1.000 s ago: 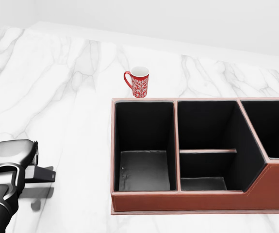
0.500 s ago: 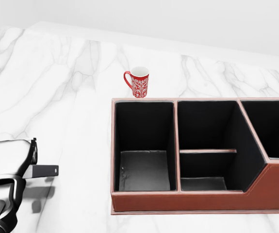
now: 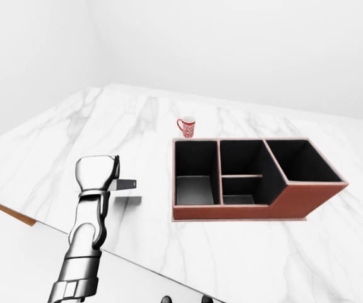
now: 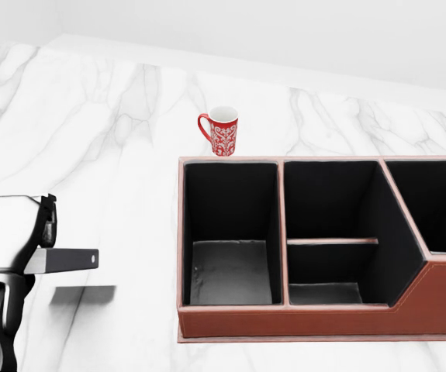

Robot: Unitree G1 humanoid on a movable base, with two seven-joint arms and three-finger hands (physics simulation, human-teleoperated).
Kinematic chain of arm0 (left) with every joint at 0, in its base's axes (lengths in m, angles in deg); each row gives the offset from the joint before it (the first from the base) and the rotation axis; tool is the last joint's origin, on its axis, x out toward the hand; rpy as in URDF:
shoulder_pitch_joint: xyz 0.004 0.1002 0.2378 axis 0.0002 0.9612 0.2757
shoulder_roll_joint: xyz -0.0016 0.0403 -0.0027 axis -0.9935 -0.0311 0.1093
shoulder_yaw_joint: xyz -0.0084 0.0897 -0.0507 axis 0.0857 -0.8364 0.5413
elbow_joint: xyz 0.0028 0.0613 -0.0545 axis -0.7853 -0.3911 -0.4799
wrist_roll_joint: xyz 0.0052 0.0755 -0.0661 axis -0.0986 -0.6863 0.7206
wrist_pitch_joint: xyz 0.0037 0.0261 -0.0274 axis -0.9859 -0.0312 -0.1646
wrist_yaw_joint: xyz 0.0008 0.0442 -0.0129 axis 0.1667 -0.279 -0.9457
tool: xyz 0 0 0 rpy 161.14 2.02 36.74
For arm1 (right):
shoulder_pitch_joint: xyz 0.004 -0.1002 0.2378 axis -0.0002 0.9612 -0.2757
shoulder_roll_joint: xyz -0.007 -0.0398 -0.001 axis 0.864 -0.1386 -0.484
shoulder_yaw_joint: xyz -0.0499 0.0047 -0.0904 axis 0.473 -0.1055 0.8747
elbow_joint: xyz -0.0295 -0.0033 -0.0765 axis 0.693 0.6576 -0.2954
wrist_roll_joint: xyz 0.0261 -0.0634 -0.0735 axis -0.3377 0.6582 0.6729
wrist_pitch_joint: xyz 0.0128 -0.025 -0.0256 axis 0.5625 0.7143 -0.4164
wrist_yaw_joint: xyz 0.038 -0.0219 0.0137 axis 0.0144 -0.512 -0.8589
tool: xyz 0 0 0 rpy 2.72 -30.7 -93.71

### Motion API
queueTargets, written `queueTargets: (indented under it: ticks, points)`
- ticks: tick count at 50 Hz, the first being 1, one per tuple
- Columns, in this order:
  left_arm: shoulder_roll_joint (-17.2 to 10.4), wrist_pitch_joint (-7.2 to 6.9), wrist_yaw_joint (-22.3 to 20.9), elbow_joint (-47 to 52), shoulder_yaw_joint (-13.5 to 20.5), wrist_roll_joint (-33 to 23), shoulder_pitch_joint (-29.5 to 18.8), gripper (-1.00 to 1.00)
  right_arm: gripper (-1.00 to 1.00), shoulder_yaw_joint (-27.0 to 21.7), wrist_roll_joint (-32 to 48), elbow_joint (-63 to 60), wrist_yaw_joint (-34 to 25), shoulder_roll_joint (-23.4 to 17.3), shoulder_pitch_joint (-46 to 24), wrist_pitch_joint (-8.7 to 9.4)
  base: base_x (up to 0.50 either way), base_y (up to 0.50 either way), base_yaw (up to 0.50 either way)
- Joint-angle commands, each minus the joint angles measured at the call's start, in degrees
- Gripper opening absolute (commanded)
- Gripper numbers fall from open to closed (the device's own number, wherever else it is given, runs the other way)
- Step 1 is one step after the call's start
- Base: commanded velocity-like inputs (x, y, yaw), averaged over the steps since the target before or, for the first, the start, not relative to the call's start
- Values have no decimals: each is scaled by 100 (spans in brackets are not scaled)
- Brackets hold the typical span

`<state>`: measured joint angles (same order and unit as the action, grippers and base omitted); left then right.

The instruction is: Pick up the book and place it in the left compartment of the caddy.

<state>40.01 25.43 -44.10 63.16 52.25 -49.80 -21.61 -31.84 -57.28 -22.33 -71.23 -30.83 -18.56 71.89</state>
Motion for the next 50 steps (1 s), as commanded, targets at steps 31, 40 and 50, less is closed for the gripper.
queueTargets:
  ticks: [31,40,50]
  points:
    - [1163,461,-3240,5200,-251,-1330,159,-100,100,30,41,24,-43,23,-3,0,0,0,0]
    - [1451,565,-3541,5325,-620,-1679,-192,-100,100,16,23,-9,-34,16,5,0,0,0,0]
    - [1902,733,-3651,4966,-1132,-2221,-755,-100,100,17,20,-29,-51,27,2,0,0,0,0]
